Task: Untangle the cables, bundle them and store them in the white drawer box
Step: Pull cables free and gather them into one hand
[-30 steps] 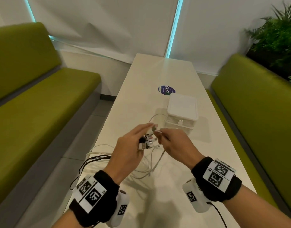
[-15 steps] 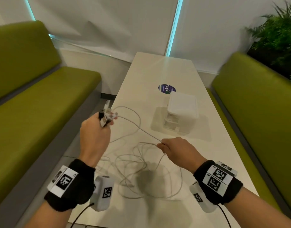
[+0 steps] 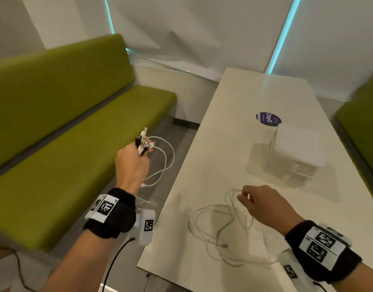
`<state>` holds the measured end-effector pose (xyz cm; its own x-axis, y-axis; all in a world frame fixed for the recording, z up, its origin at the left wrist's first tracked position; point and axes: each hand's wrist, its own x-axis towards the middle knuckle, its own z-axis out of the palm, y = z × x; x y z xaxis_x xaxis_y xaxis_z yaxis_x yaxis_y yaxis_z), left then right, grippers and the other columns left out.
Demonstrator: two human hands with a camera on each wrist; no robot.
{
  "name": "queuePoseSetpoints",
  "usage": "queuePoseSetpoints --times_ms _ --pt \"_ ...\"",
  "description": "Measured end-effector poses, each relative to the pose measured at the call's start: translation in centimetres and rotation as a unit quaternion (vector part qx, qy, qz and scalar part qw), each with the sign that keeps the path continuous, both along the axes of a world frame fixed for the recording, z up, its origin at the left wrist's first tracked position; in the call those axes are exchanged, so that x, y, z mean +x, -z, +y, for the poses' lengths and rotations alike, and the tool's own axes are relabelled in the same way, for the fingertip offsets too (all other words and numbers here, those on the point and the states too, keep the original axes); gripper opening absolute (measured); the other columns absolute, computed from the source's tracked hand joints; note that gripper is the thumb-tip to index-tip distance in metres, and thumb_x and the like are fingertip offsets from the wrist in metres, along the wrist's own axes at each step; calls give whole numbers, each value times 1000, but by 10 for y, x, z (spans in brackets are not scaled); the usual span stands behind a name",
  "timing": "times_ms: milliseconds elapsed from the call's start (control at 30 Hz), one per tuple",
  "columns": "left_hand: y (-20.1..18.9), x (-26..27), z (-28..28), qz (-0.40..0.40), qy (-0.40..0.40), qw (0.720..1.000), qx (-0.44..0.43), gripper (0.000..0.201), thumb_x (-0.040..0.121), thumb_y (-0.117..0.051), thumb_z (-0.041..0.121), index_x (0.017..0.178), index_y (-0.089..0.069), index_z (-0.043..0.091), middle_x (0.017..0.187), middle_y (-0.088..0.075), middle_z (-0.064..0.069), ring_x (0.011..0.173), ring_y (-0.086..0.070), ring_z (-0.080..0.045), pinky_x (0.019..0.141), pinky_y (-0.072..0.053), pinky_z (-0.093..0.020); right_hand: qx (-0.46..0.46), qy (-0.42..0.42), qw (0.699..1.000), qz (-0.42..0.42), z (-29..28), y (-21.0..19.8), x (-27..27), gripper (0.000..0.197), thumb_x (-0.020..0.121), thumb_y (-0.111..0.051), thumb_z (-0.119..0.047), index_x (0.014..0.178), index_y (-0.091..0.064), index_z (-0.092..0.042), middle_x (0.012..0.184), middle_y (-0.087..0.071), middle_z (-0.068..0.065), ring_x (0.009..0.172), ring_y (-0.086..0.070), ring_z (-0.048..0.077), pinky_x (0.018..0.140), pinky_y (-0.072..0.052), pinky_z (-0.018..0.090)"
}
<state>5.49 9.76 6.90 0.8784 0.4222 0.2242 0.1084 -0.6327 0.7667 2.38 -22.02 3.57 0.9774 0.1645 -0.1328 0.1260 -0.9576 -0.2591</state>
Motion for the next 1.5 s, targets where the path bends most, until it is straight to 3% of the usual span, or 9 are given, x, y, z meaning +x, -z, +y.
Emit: queuePoseSetpoints --times_ms 333,600,733,900,1100,1200,1233,1267,1500 --pt "19 4 31 17 -24 999 19 33 90 -53 -2 112 -68 18 98 -69 -7 82 -63 -34 76 -56 -49 -16 30 998 -48 8 8 11 18 98 -48 -36 90 -57 -22 75 -57 -8 76 -51 16 63 -36 28" --pt "14 -1 5 -31 39 996 -72 21 99 -54 16 103 -73 23 82 -68 -2 44 -37 -6 43 -27 -21 -58 29 998 2 0 26 13 27 100 -45 -36 100 -61 -14 97 -62 2 91 -60 22 72 -39 29" --pt "7 -7 -21 -8 84 992 -99 22 98 -56 20 87 -74 21 67 -61 9 37 -30 -8 41 -22 -21 -75 38 995 52 -1 36 8 41 97 -42 -56 85 -52 -18 87 -52 0 93 -59 26 63 -36 30" --pt "5 -14 -59 20 144 981 -131 27 97 -58 24 80 -74 11 72 -65 -4 34 -33 -9 37 -23 -13 -95 14 995 28 7 33 -1 46 95 -45 -58 114 -51 -17 112 -57 3 102 -60 26 75 -43 34" --pt "4 -22 -93 59 198 967 -153 30 99 -55 28 82 -74 12 97 -73 -8 41 -49 -2 44 -35 -19 -43 15 999 28 6 32 -2 11 99 -46 -25 90 -45 -19 102 -57 5 99 -59 28 71 -36 30" --pt "-2 -24 -104 84 196 954 -211 28 100 -52 28 88 -74 16 88 -71 2 96 -48 -6 61 -51 -42 -7 60 998 9 -3 22 -3 12 100 -45 -23 97 -51 -14 103 -63 10 95 -60 30 73 -44 33" --pt "-4 -25 -108 90 197 946 -241 28 101 -51 27 89 -74 16 85 -70 2 57 -54 -12 52 -46 -34 8 74 997 4 -6 17 -4 14 101 -44 -22 104 -54 -12 104 -63 12 95 -61 31 76 -48 35" --pt "-6 -25 -111 96 199 935 -279 29 101 -50 27 90 -74 15 82 -69 0 52 -26 -6 45 -36 -26 22 83 996 -3 -10 12 -5 17 100 -44 -22 111 -54 -12 104 -64 13 95 -61 32 78 -51 37" --pt "-8 -41 -148 147 236 872 -403 44 101 -47 37 89 -74 5 80 -73 -11 41 -27 -7 44 -26 -22 204 53 970 -116 -21 -22 -26 57 95 -43 -6 142 -33 -37 96 -65 -3 81 -65 18 77 -54 36"
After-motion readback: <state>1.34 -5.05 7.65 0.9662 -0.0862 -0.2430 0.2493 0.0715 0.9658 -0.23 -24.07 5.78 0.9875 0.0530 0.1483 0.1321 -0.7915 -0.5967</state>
